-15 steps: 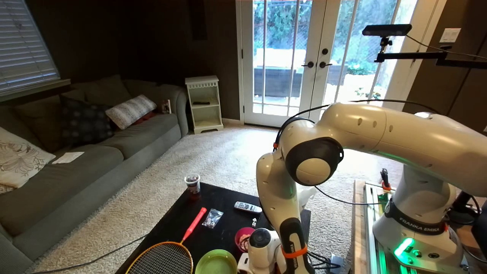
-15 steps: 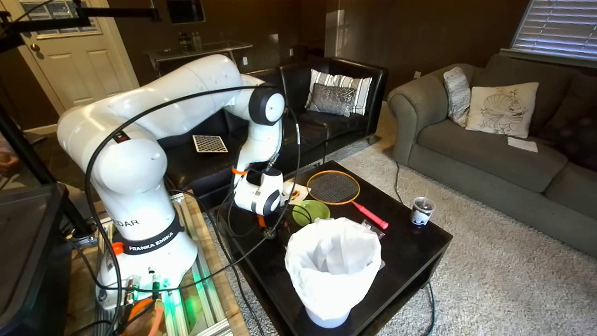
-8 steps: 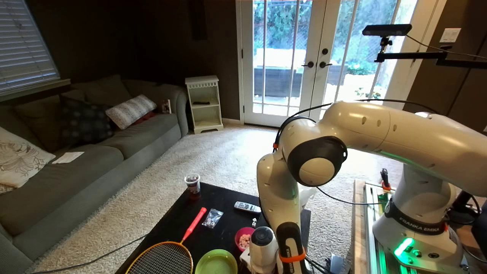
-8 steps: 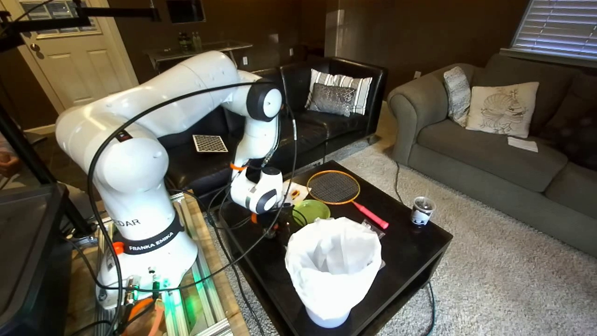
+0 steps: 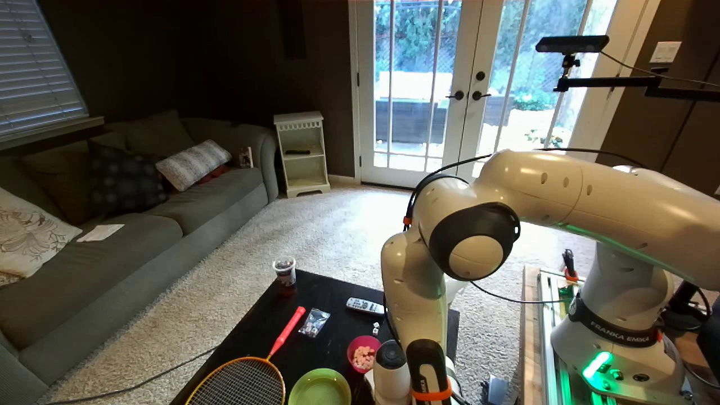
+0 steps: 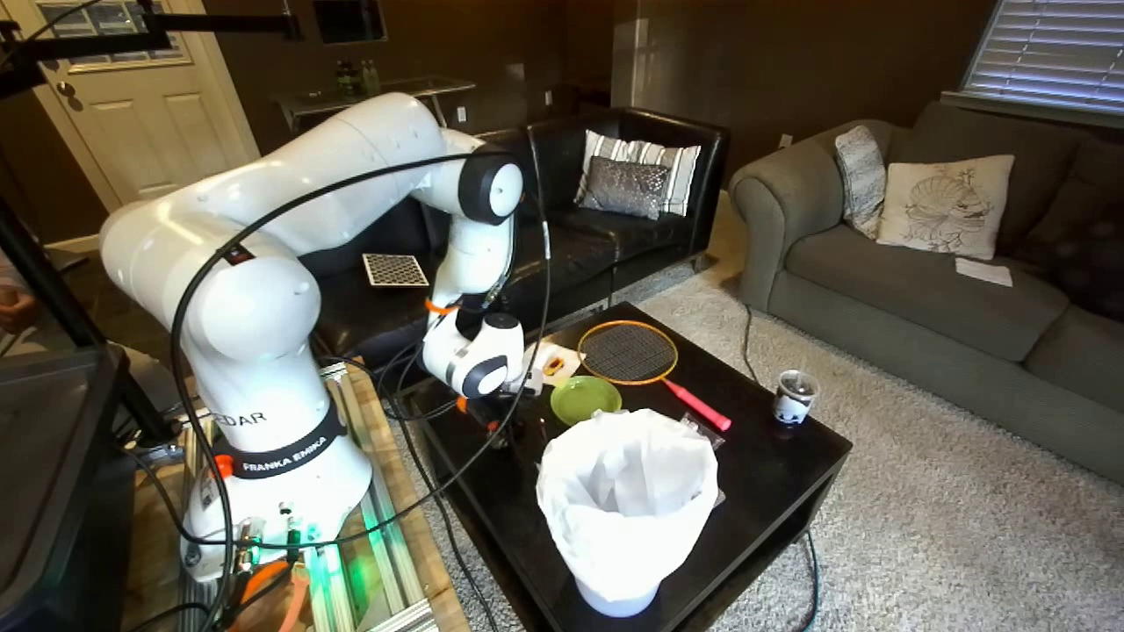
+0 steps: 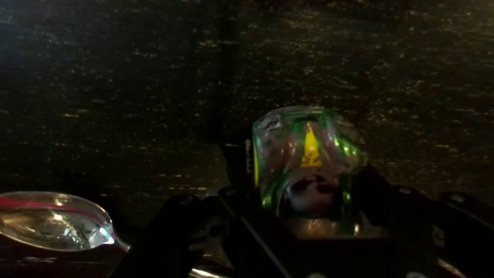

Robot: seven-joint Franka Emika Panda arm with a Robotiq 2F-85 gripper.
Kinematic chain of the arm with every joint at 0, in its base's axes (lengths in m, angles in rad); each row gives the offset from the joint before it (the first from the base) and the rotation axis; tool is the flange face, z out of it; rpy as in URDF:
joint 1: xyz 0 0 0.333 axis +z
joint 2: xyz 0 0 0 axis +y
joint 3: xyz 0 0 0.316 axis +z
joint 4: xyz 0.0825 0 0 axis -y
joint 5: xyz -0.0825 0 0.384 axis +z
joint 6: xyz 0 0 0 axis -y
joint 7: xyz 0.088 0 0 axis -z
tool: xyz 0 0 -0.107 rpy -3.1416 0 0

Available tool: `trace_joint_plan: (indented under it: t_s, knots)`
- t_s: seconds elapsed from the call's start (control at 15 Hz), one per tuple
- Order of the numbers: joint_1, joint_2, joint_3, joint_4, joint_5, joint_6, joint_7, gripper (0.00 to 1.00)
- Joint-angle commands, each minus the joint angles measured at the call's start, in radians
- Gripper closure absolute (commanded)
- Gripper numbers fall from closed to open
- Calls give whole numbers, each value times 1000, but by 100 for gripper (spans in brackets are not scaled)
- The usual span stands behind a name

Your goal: Rotate the toy car 90 degrees clockwise

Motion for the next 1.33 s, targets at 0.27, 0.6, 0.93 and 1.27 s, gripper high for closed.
trace_joint_plan:
  t_s: [0.27, 0.6, 0.93, 1.27]
  knots:
    - [2, 10, 16, -13, 93, 28, 76, 58]
    - [-29, 37, 32, 3, 91, 42, 80, 58]
    - [-61, 63, 48, 11, 87, 63, 76, 58]
    - [-71, 47, 55, -11, 91, 94, 75, 0]
